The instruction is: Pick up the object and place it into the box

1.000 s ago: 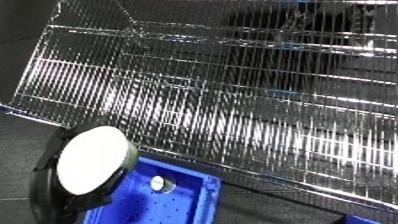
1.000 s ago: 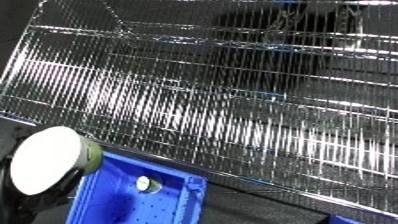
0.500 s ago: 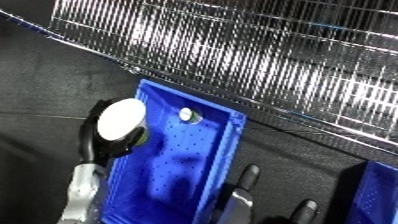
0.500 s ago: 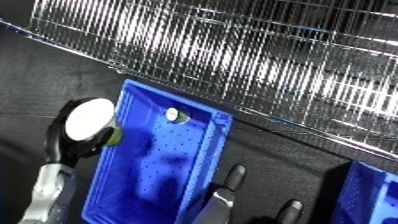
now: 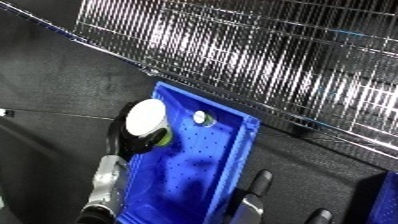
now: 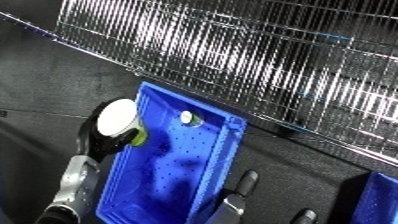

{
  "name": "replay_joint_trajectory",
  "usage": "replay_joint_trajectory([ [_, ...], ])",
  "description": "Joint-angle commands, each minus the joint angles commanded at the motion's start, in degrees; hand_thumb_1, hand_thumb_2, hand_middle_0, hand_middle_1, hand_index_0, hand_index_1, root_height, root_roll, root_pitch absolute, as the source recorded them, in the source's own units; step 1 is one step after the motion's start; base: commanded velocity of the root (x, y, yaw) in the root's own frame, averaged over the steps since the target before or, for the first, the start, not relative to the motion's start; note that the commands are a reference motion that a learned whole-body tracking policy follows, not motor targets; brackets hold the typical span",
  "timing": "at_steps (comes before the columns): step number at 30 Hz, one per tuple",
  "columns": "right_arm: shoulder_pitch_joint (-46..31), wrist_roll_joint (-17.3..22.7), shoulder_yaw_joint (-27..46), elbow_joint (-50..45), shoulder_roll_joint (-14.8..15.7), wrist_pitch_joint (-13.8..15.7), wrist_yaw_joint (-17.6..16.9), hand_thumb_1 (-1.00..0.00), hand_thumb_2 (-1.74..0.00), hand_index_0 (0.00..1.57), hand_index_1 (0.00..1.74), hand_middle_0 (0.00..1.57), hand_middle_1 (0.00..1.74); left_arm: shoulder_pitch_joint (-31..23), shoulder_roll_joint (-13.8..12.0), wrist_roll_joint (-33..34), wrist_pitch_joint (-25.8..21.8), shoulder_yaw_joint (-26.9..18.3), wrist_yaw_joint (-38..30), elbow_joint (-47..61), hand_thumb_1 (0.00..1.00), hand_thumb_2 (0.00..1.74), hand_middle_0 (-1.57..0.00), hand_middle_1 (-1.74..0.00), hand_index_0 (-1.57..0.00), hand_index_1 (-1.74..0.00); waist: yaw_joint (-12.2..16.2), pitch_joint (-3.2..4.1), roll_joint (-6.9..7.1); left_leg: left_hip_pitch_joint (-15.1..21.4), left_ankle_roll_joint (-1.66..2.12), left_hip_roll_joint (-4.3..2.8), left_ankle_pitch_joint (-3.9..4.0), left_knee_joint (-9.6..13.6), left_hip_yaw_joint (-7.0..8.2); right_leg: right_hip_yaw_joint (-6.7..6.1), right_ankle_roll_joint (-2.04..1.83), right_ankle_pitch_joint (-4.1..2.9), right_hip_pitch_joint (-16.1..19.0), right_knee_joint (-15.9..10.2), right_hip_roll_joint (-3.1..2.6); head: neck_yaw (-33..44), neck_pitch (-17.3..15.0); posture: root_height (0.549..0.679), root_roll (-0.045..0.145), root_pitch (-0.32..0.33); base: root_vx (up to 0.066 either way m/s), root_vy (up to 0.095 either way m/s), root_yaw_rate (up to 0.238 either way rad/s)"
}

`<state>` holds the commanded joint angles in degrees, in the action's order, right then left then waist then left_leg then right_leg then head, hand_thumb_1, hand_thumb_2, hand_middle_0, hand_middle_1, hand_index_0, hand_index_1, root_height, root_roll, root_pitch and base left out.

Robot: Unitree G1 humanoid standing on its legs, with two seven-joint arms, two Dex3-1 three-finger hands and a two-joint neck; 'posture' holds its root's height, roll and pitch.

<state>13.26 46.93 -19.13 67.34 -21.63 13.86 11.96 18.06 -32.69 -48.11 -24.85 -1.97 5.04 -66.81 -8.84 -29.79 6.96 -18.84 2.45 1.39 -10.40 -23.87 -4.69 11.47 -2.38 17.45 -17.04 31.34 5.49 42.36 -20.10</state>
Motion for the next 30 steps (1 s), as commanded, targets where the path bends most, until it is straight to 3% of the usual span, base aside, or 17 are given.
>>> replay_joint_trajectory([
  [2,0.17,0.51,-0.24,-0.12,-0.04,-0.26,0.07,0.00,0.00,0.00,0.00,0.00,0.00,0.42,-0.67,4.66,-0.46,1.07,-2.51,-1.00,0.00,0.00,0.00,0.00,0.00,0.00,0.09,0.00,-0.01,-0.08,0.01,0.06,-0.04,0.09,0.01,-0.08,-0.15,-0.23,-0.08,-0.36,-0.06,-0.40,0.87,0.656,0.036,0.039,-0.019,0.013,-0.038],
  [10,0.63,1.03,-0.64,-0.59,-0.10,-0.27,-0.19,0.00,0.00,0.00,0.00,0.00,0.00,0.13,-0.45,6.35,1.89,2.64,-4.62,-1.45,0.00,0.00,0.00,0.00,0.00,0.00,-0.09,0.00,-0.08,-0.64,-0.33,0.48,-0.73,-0.78,-0.09,-0.16,-0.19,-0.40,-0.37,-0.33,-0.12,-1.19,1.58,0.656,0.035,0.042,-0.009,0.004,-0.025],
  [15,0.56,0.45,-0.53,-0.79,0.43,-0.23,-0.19,0.00,0.00,0.00,0.00,0.00,0.00,-0.28,1.11,-4.54,6.37,-0.20,-3.52,-2.20,0.00,0.00,0.00,0.00,0.00,0.00,-0.02,0.00,0.12,-0.71,-0.53,0.60,-1.28,-1.61,0.05,-0.17,-0.27,-0.46,-0.32,-0.14,0.06,-2.22,1.42,0.656,0.034,0.038,0.015,-0.013,0.012],
  [21,0.72,0.17,-0.46,-1.11,1.09,-0.43,-0.53,0.00,0.00,0.00,0.00,0.00,0.00,-0.13,2.54,-8.29,7.67,0.02,2.11,-1.99,0.00,0.00,0.00,0.00,0.00,0.00,0.12,0.04,0.00,-0.86,-0.59,0.82,-1.61,-2.06,0.02,-0.06,-0.38,-0.72,-0.33,-0.29,0.17,-5.43,2.54,0.656,0.033,0.039,0.012,-0.038,0.020],
  [26,1.37,-0.55,-0.46,-1.53,0.55,-1.01,-1.23,0.00,0.00,0.00,0.00,0.00,0.00,-0.79,4.11,-4.93,5.10,2.47,5.14,0.74,0.00,0.00,0.00,0.00,0.00,0.00,0.75,0.34,-1.35,-1.17,-0.76,1.19,-2.41,-3.45,0.59,-0.50,-0.54,-1.25,-0.74,-0.47,0.21,-12.09,3.53,0.656,0.035,0.039,0.001,-0.002,-0.085],
  [30,1.74,-1.25,-0.47,-1.74,0.16,-1.56,-1.69,0.00,0.00,0.00,0.00,0.00,0.00,-1.42,4.44,-2.37,6.01,4.16,4.79,1.78,0.00,0.00,0.00,0.00,0.00,0.00,0.97,0.50,-2.07,-1.29,-0.82,1.27,-2.73,-4.01,0.86,-0.82,-0.73,-1.63,-0.98,-0.49,0.19,-17.70,4.66,0.657,0.035,0.039,0.002,-0.005,-0.119],
])
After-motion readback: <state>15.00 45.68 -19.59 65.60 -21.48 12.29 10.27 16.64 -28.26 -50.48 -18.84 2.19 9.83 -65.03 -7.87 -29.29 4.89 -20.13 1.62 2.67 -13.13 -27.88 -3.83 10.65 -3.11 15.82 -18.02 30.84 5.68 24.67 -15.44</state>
